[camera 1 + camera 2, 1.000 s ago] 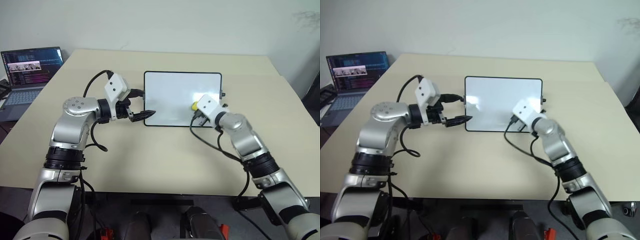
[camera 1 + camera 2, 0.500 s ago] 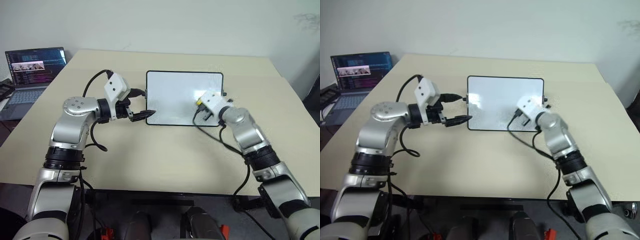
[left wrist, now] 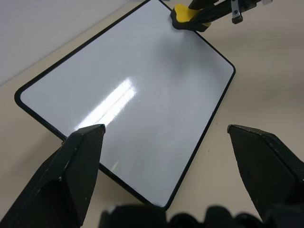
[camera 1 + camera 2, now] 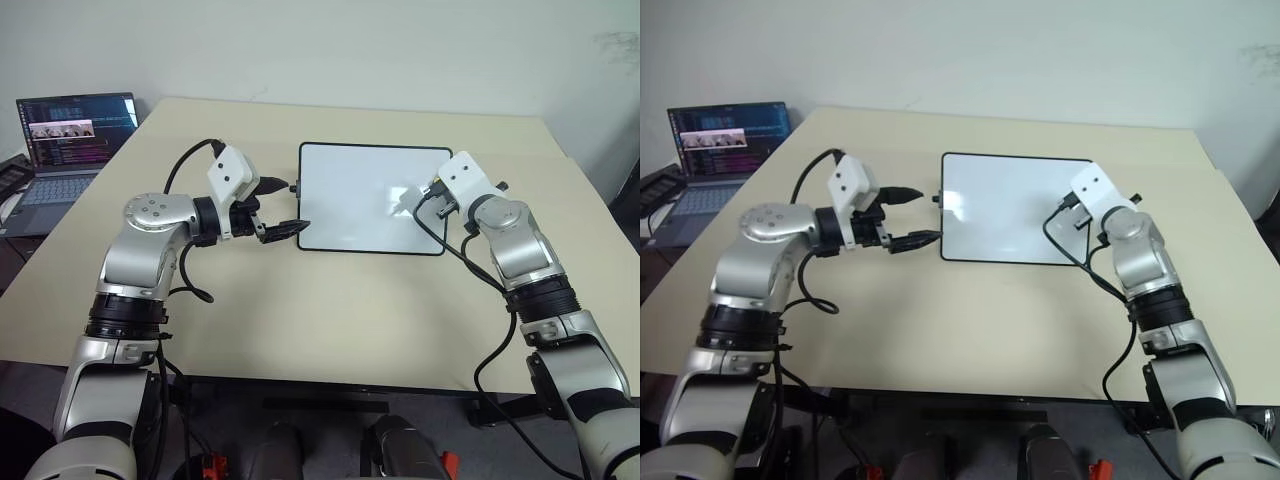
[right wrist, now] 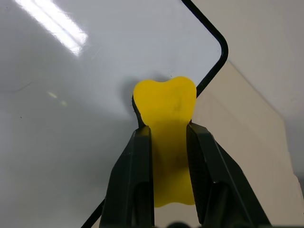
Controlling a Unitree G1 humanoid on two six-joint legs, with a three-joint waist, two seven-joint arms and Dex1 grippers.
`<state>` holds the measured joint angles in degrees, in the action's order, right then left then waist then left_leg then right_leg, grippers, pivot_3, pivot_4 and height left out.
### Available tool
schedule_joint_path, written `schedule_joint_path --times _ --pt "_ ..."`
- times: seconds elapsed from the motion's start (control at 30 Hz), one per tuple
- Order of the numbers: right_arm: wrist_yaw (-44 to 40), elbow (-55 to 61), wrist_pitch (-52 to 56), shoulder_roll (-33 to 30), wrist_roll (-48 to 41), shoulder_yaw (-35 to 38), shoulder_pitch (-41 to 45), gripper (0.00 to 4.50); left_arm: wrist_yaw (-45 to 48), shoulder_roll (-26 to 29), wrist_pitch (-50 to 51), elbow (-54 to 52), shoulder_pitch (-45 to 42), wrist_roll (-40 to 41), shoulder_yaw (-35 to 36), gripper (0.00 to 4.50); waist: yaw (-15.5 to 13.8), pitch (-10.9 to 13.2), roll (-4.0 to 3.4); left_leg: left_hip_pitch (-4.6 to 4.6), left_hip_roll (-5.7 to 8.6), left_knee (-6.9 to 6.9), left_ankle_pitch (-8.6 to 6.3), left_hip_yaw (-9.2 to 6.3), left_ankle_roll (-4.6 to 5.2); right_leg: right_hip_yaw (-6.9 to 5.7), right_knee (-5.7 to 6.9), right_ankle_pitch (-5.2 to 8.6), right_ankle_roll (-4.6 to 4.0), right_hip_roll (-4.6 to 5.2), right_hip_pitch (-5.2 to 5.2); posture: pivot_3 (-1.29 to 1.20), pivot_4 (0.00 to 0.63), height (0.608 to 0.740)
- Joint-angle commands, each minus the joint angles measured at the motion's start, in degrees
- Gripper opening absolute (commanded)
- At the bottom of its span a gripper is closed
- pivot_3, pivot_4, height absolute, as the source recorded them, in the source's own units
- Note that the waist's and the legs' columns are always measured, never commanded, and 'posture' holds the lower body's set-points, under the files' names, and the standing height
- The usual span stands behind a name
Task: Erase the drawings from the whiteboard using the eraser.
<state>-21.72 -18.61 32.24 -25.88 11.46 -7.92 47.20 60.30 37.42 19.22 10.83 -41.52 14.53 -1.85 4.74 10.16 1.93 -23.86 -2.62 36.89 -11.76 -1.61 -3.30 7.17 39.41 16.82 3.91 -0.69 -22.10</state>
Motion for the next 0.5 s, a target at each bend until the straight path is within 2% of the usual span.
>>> schedule_joint_path --times 0.03,0.17,0.23,0.4,0.5 --pt "-8.39 11.01 0.07 -0.18 -7.41 2.52 -1.96 0.64 0.60 0.62 0.06 -2.00 -1.59 1.78 1.88 4.50 0.04 0.07 -0.08 -0.06 -0.01 -0.07 0.00 0.00 0.00 -0.01 -0.03 0.00 0.00 -0.01 -0.08 0.00 0.150 0.740" --pt "-15.53 25.01 6.25 -4.30 -16.16 8.42 -4.15 0.63 2.69 0.70 1.47 -2.66 -2.03 4.51 2.39 4.50 -0.05 0.28 -0.41 -0.69 -0.02 -0.25 -0.01 -0.04 0.00 -0.05 -0.05 -0.13 -0.27 -0.03 -0.72 0.00 0.150 0.740" --pt "-16.23 28.39 10.48 -7.97 -18.51 12.92 -4.69 0.62 3.97 -0.08 2.31 -3.27 -2.74 6.05 1.85 4.50 -0.29 0.29 -0.43 -1.14 -0.02 -0.25 -0.02 -0.11 -0.01 -0.15 0.00 -0.14 -0.31 -0.01 -1.17 0.00 0.150 0.740" --pt "-13.26 27.45 18.54 -14.99 -19.87 21.34 -7.31 0.62 4.81 -4.32 0.64 -0.86 -5.27 5.35 -1.29 4.50 -1.93 0.29 -0.42 -1.14 -0.01 -0.54 -0.09 -0.11 -0.08 -0.23 -0.41 -0.06 -0.38 0.05 -1.11 0.00 0.150 0.740" --pt "-11.21 26.11 22.64 -17.73 -19.58 23.57 -9.02 0.62 5.38 -7.08 -0.44 0.18 -6.13 4.49 -2.87 4.50 -2.49 0.29 -0.43 -1.13 0.03 -0.55 -0.09 -0.06 -0.08 -0.20 -0.43 -0.05 -0.38 0.06 -1.10 0.00 0.150 0.740"
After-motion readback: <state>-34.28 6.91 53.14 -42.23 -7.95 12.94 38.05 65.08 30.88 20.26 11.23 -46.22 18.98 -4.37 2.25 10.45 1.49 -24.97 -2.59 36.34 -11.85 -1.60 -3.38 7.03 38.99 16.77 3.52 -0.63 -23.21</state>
